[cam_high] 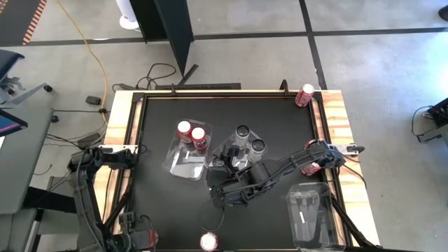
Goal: Sort soda cans
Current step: Put the orange soda can into the left transparent bin
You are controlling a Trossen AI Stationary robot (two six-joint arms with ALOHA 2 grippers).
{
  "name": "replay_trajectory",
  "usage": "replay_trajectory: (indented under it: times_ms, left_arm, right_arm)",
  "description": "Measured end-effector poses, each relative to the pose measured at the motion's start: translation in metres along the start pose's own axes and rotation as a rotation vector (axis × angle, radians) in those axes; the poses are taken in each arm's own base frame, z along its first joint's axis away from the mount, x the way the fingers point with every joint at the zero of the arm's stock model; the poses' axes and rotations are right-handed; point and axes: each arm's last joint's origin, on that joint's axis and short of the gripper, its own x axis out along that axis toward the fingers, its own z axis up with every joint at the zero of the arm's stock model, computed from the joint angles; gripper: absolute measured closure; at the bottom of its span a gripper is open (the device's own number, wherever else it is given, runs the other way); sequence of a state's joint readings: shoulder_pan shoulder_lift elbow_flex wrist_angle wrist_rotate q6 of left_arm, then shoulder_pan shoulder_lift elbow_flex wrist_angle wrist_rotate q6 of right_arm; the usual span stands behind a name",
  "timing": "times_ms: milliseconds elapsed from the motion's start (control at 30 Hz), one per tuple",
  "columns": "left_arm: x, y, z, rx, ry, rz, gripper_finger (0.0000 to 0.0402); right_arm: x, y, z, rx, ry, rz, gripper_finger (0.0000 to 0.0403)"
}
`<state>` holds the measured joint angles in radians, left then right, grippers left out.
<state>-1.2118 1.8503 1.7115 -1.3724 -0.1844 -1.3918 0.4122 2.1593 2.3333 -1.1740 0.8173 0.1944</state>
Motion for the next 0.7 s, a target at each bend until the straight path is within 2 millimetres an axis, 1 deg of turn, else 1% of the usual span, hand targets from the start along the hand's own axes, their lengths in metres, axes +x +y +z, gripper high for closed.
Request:
replay_trajectory:
  times_ms: [200,433,700]
  left_arm:
    - [0.001,0.000,0.000,-0.027,-0.003,0.005,0.0050]
    - [0.018,0.001,-0.003,-0.043,0.019,0.019,0.0050]
    - [0.020,0.003,-0.002,-0.028,0.000,0.033,0.0051]
  right_arm:
    - [-0.002,0.002,0.000,-0.005,-0.004,0.005,0.0086]
    - [-0.004,0.004,-0.001,-0.015,-0.006,0.008,0.0086]
    - [-0.004,0.004,-0.001,-0.017,-0.006,0.009,0.0086]
